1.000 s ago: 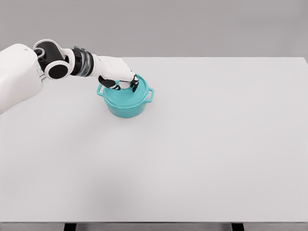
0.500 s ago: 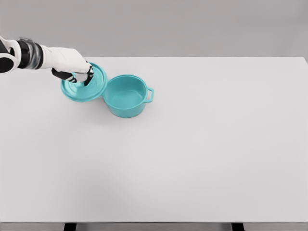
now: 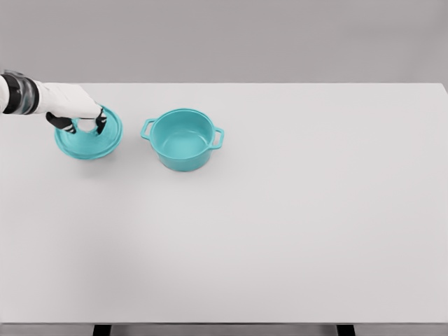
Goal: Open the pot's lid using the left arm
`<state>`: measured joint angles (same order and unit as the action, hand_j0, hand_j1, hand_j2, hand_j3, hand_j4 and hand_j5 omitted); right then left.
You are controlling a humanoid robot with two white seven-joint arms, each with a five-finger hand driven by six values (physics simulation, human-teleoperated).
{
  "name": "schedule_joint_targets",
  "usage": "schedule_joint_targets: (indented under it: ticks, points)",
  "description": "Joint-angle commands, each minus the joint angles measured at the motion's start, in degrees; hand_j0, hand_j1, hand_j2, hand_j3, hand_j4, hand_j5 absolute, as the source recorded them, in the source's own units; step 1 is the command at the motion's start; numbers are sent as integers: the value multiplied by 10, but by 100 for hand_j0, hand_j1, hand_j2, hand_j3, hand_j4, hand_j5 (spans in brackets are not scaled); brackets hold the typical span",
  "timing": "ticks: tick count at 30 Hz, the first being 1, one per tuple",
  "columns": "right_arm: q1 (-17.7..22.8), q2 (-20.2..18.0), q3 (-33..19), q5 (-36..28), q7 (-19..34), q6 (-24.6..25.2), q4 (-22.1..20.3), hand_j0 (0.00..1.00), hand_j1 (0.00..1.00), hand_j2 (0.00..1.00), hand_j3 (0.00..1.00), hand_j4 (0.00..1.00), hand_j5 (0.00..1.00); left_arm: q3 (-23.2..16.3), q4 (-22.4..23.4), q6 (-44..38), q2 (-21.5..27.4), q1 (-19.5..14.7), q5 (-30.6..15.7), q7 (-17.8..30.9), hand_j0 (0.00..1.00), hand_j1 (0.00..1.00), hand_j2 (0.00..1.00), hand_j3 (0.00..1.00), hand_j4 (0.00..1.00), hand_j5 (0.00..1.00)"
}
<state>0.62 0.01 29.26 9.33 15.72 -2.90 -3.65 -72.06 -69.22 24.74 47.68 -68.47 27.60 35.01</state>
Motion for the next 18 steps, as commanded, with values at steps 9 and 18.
schedule_joint_targets:
  ticks: [9, 18]
  points:
    - [0, 0, 0, 0, 0, 0, 0, 100, 100, 100, 100, 100, 100, 1, 38, 0, 7, 4, -4, 0, 100, 100, 100, 100, 100, 100]
    - [0, 0, 0, 0, 0, 0, 0, 100, 100, 100, 100, 100, 100, 6, 196, -1, 4, 5, -153, 0, 100, 100, 100, 100, 100, 100]
